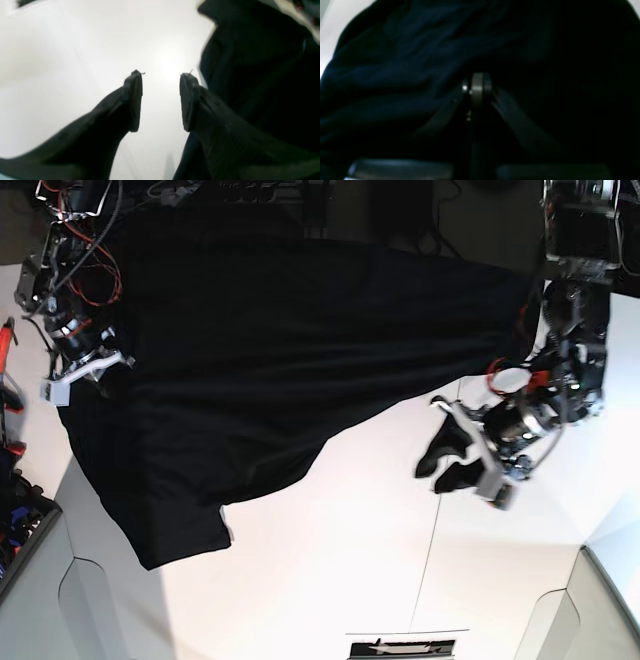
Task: Layout the t-shirt on the table in an organized manner, then fold the t-shirt properly
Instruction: 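Release with the left gripper and reach it toward the shirt's hem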
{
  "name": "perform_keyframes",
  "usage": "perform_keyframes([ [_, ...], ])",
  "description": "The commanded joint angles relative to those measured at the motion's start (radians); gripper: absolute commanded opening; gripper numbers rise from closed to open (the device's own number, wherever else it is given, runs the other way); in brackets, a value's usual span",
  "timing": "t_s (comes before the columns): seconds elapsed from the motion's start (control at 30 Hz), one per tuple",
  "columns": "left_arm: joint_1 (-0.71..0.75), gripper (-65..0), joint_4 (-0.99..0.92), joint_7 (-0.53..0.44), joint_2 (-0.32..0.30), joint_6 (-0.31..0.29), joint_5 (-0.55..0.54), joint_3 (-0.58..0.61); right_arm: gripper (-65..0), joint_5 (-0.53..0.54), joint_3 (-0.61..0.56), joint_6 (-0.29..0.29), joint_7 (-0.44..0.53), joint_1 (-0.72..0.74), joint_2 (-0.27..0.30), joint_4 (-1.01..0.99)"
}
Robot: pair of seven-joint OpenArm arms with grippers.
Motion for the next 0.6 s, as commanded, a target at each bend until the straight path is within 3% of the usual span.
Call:
perform_keyframes([
  [0.0, -0.050, -37.4, -0.023, -0.038, 0.007, 0.013, 0.004, 0.031, -65.0, 0.000, 0.000, 0.004, -0.002, 0.013, -0.006, 0.012],
  [0.07, -0.102, -37.4, -0.107, -0.064, 0.041, 0.044, 0.047, 0.097, -62.2, 0.000, 0.000, 0.004, -0.001, 0.016, -0.029, 0.012],
  [0.17, -0.167, -37.4, -0.242, -0.098, 0.098, 0.084, 0.094, 0.161, -44.8, 0.000, 0.000, 0.004, -0.002, 0.015, -0.057, 0.012],
  [0.23, -0.202, -37.4, -0.330, -0.102, 0.140, 0.083, 0.106, 0.182, -40.1, 0.000, 0.000, 0.004, -0.001, 0.015, -0.069, 0.012],
  [0.47, -0.235, -37.4, -0.452, -0.102, 0.253, 0.081, 0.105, 0.189, -40.0, 0.001, 0.000, 0.004, -0.002, 0.015, -0.075, 0.029],
  [0.57, -0.235, -37.4, -0.452, -0.101, 0.277, 0.039, 0.101, 0.190, -40.0, 0.001, 0.000, 0.004, -0.003, 0.015, -0.075, 0.058],
])
